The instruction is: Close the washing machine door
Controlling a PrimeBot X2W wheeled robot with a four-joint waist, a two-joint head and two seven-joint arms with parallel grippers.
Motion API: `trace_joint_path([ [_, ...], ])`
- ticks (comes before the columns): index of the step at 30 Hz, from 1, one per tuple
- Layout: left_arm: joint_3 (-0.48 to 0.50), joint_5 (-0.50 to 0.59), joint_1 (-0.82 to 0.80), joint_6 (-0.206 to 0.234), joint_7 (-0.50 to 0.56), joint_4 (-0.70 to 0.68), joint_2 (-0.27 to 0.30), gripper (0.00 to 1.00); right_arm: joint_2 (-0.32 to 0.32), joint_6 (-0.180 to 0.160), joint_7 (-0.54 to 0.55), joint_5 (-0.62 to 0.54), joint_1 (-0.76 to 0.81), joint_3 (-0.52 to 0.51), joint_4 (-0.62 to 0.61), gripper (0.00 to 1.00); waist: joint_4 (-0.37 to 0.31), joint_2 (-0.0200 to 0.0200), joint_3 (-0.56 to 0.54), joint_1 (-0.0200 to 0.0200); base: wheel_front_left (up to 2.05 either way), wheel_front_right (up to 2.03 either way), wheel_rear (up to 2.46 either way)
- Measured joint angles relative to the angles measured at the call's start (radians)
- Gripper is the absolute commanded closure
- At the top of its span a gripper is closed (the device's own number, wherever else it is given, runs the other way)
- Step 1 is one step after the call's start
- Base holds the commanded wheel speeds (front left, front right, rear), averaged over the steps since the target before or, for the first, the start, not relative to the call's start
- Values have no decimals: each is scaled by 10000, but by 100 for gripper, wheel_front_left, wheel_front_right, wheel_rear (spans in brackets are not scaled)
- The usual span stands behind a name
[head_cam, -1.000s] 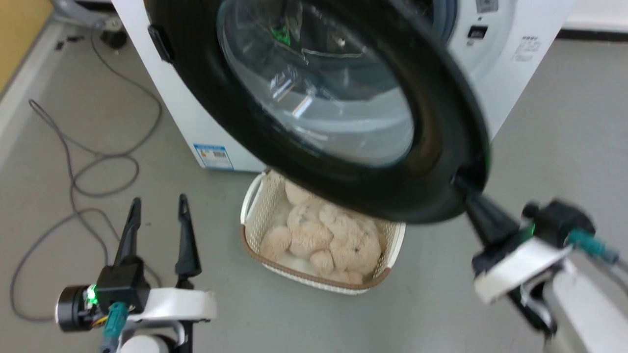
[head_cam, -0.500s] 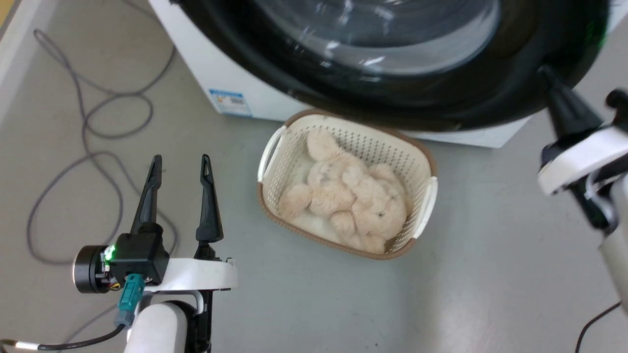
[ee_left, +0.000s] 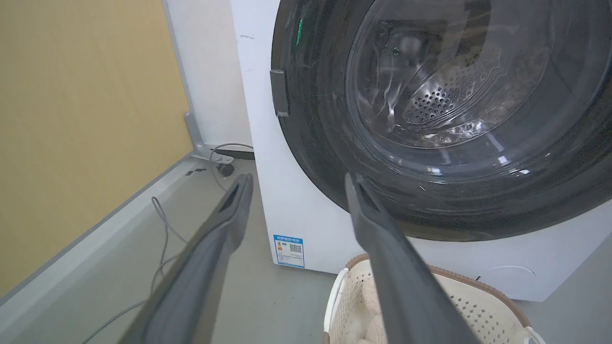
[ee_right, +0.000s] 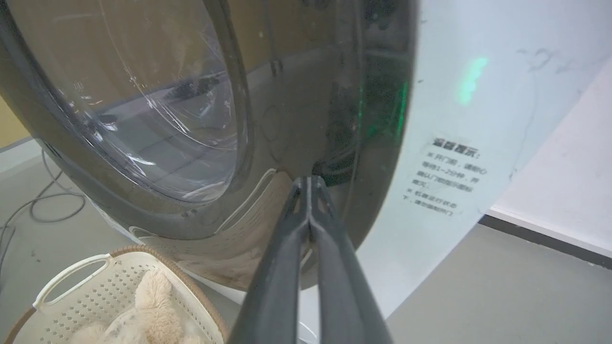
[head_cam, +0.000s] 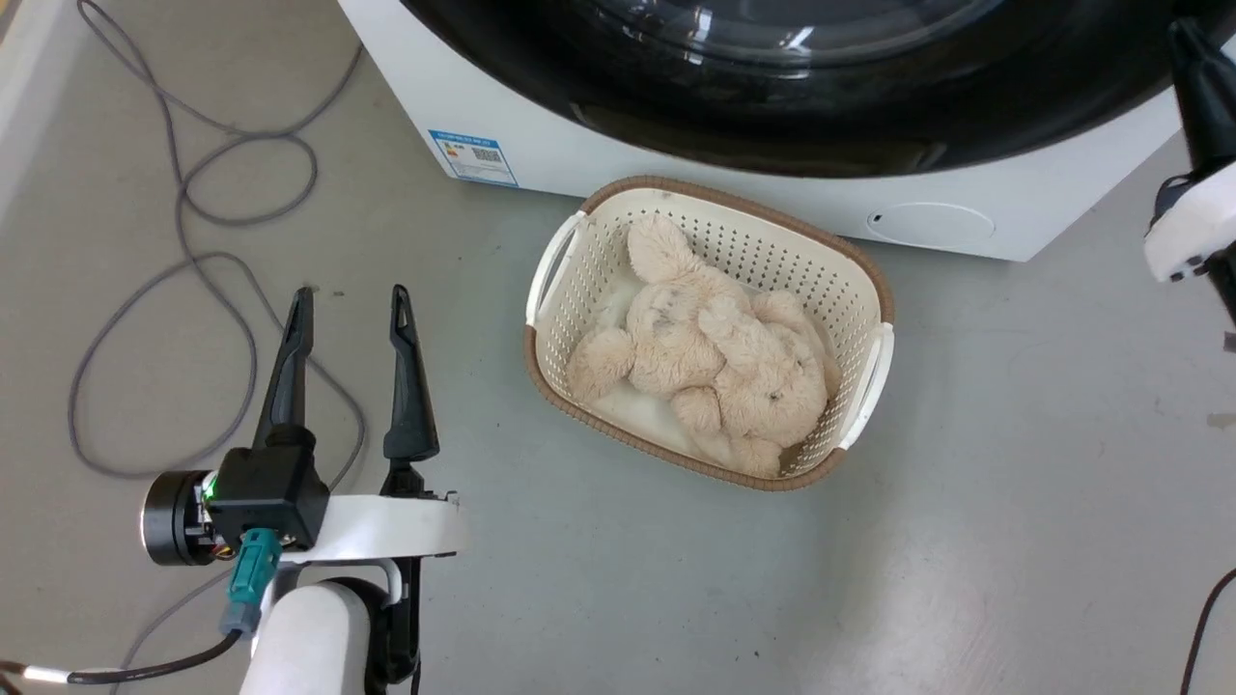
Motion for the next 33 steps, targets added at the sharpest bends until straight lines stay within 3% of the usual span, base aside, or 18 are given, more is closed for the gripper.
trace_joint_path([
  [7,15,2,-144,35,0,21,0,0,270,2,0,-232,-234,-337,433,100,22,0,38,0,0,0,0],
  [11,151,12,-131,36,0,88,0,0,430,-2,-2,-330,-82,-508,33,100,-66,0,-203,0,0,0,0],
  [19,663,272,339,-54,0,299,2,0,796,-8,-2,-1250,1489,-1726,-3183,100,-594,0,-1057,0,0,0,0],
  [26,897,456,723,-115,0,481,6,0,1779,-8,-4,-2073,2903,-2642,-5875,100,-1237,0,-1914,-1,0,0,0],
  [27,909,466,782,-119,0,500,6,0,1927,-8,-4,-2071,3111,-2706,-6077,96,-1321,0,-2034,-1,0,0,0],
  [28,928,468,859,-132,0,522,6,0,2052,-8,-2,-2069,3333,-2727,-6238,66,-1401,0,-2155,-1,0,0,0],
  [29,951,477,947,-132,0,548,6,0,2169,-8,-2,-2069,3568,-2727,-6397,50,-1481,0,-2279,-1,0,0,0],
  [30,978,499,1035,-132,0,573,8,0,2259,-8,-2,-2069,3804,-2688,-6564,0,-1554,0,-2398,-1,0,0,0],
  [33,1043,541,1284,-130,0,619,8,0,2550,-8,-2,-2002,4429,-2577,-7041,0,-1758,0,-2734,-1,0,0,0],
])
